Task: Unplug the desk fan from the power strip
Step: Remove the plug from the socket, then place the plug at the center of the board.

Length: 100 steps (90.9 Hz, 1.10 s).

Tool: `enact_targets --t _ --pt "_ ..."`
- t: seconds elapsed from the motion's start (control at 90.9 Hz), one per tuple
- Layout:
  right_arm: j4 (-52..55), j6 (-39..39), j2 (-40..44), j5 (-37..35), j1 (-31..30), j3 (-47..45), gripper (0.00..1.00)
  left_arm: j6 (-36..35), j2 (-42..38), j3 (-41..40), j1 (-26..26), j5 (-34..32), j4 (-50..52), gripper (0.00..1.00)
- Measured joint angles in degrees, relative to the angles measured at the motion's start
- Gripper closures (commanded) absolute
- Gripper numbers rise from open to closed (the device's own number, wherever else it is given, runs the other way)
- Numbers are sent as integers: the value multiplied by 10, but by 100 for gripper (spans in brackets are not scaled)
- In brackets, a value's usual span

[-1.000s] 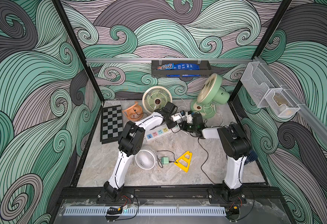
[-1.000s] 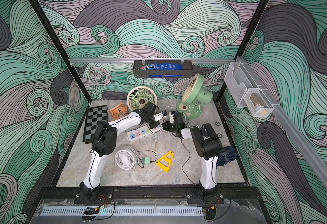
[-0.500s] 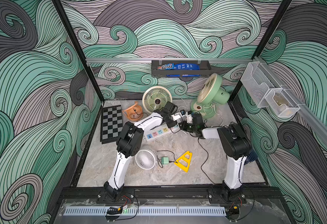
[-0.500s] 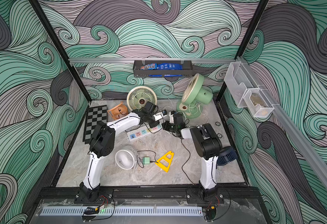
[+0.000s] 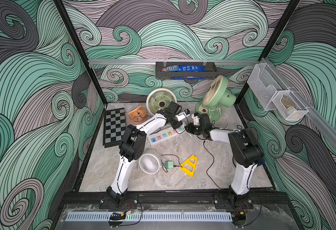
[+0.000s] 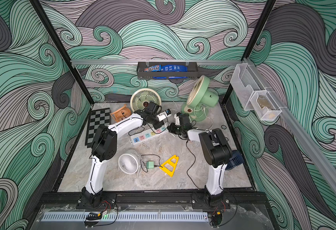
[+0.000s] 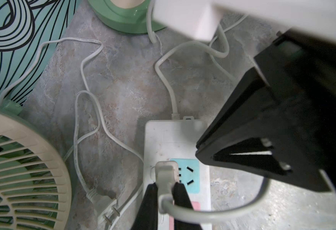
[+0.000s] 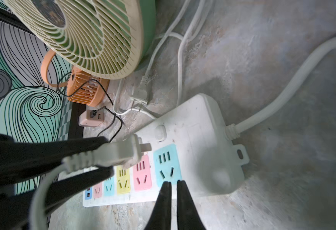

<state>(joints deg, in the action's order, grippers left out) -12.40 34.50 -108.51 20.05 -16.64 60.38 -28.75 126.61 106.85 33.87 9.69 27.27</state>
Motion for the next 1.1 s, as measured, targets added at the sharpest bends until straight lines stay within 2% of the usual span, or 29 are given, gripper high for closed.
enact_targets --t 0.187,0.429,0.825,1.101 --pt "10 -10 84 3 46 -4 77 25 7 41 2 -4 1 100" --pt "18 -18 163 4 107 -53 77 53 53 123 20 -18 5 100" --pt "33 -24 250 4 124 -132 76 76 158 263 47 -24 55 100" --pt "56 -37 257 22 135 -155 60 78 159 265 65 -4 83 100"
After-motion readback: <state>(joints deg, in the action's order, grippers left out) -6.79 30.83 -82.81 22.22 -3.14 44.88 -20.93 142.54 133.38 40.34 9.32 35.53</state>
